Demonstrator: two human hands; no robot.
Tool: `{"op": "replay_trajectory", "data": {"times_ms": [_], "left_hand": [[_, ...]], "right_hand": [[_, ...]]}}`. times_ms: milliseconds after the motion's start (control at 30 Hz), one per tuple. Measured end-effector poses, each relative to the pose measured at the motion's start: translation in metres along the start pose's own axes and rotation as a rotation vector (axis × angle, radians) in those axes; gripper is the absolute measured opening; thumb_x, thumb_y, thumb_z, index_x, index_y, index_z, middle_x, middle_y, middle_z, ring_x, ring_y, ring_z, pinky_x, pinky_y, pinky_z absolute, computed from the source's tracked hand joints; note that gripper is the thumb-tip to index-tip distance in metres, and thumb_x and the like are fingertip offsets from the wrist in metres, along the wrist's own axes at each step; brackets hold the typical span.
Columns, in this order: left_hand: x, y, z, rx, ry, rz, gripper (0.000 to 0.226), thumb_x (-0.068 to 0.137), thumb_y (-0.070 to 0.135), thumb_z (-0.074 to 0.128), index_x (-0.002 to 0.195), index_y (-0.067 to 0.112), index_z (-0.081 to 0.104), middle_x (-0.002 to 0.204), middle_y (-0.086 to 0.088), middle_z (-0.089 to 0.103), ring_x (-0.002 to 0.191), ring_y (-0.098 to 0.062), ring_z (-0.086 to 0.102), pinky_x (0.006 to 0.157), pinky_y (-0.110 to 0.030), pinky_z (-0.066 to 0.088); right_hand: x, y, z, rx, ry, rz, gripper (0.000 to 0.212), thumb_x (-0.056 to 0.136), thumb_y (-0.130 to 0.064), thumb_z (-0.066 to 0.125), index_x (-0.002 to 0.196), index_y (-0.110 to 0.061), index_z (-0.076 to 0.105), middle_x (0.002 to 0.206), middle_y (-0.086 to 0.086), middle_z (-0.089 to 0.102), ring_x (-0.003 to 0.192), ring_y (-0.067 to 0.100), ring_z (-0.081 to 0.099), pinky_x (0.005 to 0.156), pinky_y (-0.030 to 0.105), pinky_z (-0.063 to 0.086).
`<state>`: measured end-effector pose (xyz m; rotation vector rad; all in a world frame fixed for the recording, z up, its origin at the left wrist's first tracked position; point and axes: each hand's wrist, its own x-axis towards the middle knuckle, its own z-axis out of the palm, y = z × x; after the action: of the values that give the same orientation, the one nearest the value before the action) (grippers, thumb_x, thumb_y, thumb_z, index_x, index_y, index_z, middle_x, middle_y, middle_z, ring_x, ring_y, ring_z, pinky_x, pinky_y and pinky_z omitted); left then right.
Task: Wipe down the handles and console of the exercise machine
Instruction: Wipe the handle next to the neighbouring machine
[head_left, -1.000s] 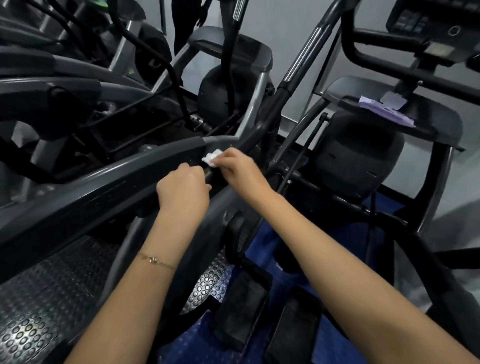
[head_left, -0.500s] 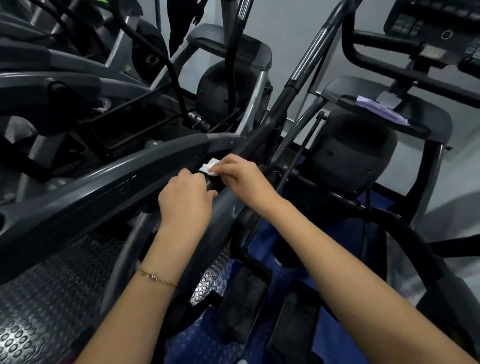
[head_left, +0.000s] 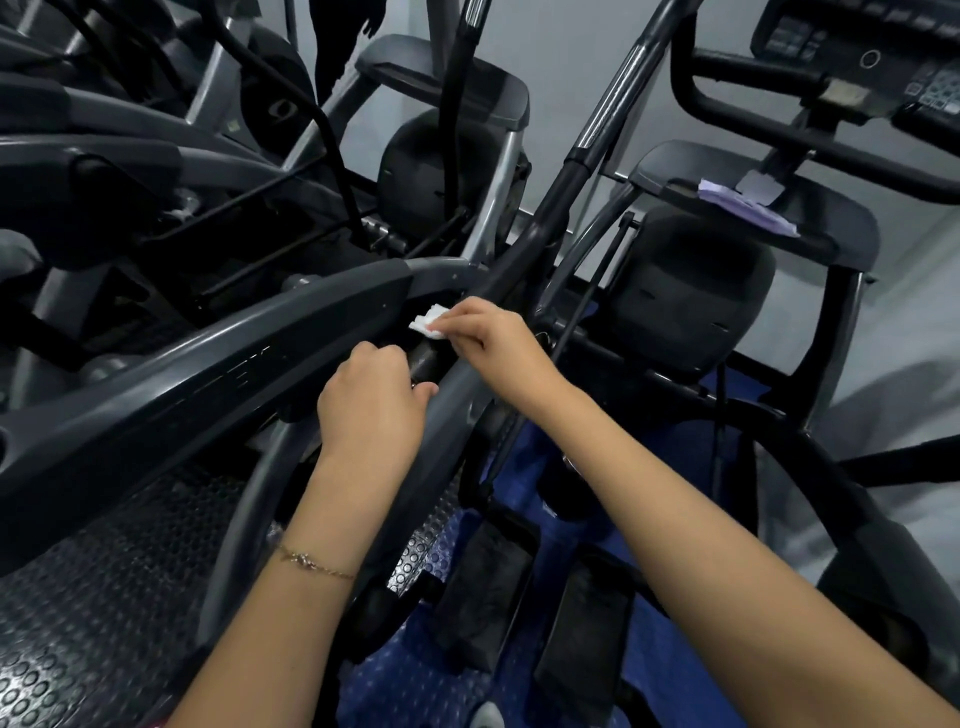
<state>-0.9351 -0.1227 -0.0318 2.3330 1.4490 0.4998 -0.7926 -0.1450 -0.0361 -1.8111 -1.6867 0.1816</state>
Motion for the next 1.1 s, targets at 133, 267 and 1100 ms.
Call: {"op": "replay_trajectory", "data": {"times_ms": [133,267,1100], "left_hand": [[0.002,-0.002,-0.002,0.018,-0.025,0.014,0.043,0.087,0.037,0.063,0.12,0.009,0.058,0.119,-0.01,0.056,0.11,-0.027,0.056,0.085,-0.034,0.045],[0.003,-0.005,0.002,0.027,-0.008,0.033,0.035,0.088,0.033,0.061,0.113,0.009,0.06,0.112,-0.011,0.058,0.103,-0.027,0.058,0.076,-0.032,0.043],[0.003,0.072,-0.021,-0.728,-0.187,0.287,0.014,0.086,0.021,0.065,0.074,0.014,0.064,0.07,0.0,0.065,0.06,-0.008,0.058,0.063,-0.022,0.047]], "right_hand": [[-0.001,-0.004,0.006,-0.006,0.065,0.036,0.024,0.092,-0.001,0.05,0.106,-0.003,0.069,0.108,0.009,0.064,0.104,0.022,0.059,0.093,0.025,0.045],[-0.024,-0.013,0.025,0.029,0.085,-0.105,0.028,0.085,0.01,0.054,0.106,0.0,0.069,0.104,0.013,0.065,0.098,0.026,0.061,0.086,0.036,0.052],[-0.075,-0.007,-0.076,0.901,0.5,0.335,0.023,0.087,0.006,0.054,0.087,-0.017,0.058,0.08,0.0,0.061,0.077,0.011,0.057,0.072,0.022,0.047]]}}
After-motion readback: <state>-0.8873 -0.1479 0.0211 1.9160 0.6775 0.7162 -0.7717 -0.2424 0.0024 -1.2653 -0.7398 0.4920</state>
